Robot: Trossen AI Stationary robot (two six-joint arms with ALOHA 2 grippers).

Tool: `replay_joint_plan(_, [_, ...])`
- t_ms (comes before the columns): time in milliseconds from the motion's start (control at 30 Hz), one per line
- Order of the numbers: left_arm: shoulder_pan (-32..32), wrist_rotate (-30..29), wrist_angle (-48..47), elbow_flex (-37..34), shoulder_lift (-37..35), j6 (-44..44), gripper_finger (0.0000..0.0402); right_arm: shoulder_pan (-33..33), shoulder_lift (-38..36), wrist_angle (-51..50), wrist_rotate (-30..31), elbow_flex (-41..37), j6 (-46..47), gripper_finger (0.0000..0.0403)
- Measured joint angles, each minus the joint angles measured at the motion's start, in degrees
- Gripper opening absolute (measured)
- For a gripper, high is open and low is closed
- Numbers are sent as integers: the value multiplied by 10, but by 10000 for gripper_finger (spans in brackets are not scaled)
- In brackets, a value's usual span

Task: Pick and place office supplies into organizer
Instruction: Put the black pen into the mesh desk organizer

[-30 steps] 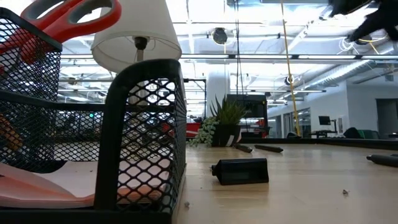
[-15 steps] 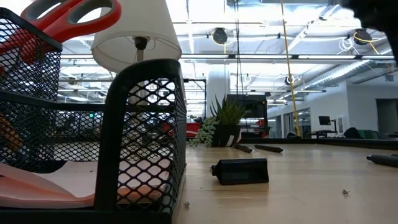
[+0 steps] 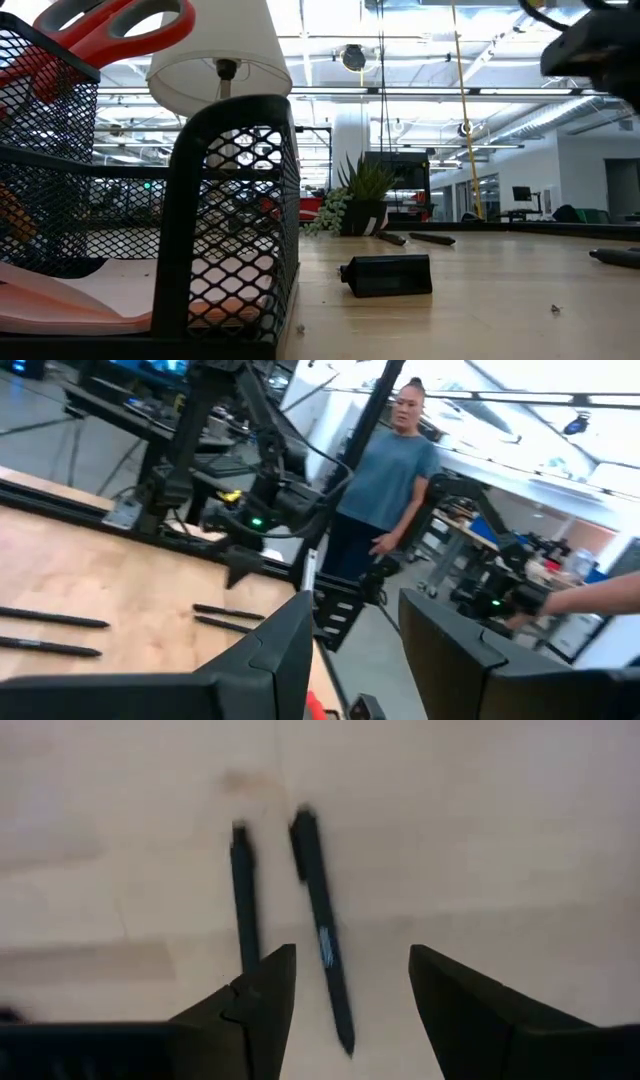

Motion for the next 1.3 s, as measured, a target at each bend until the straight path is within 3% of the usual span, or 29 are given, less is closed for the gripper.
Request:
replay_joint_plan(433, [0, 17, -22, 0, -4, -13, 152, -34, 3, 214, 6, -119, -5, 191])
replay_joint_plan(1000, [0, 39, -10, 0, -4, -31, 152, -75, 8, 186, 13, -127, -132, 99])
replay_joint_plan(1300, [0, 39, -12, 0, -4, -42, 152, -80, 48, 194, -38, -125, -184, 84])
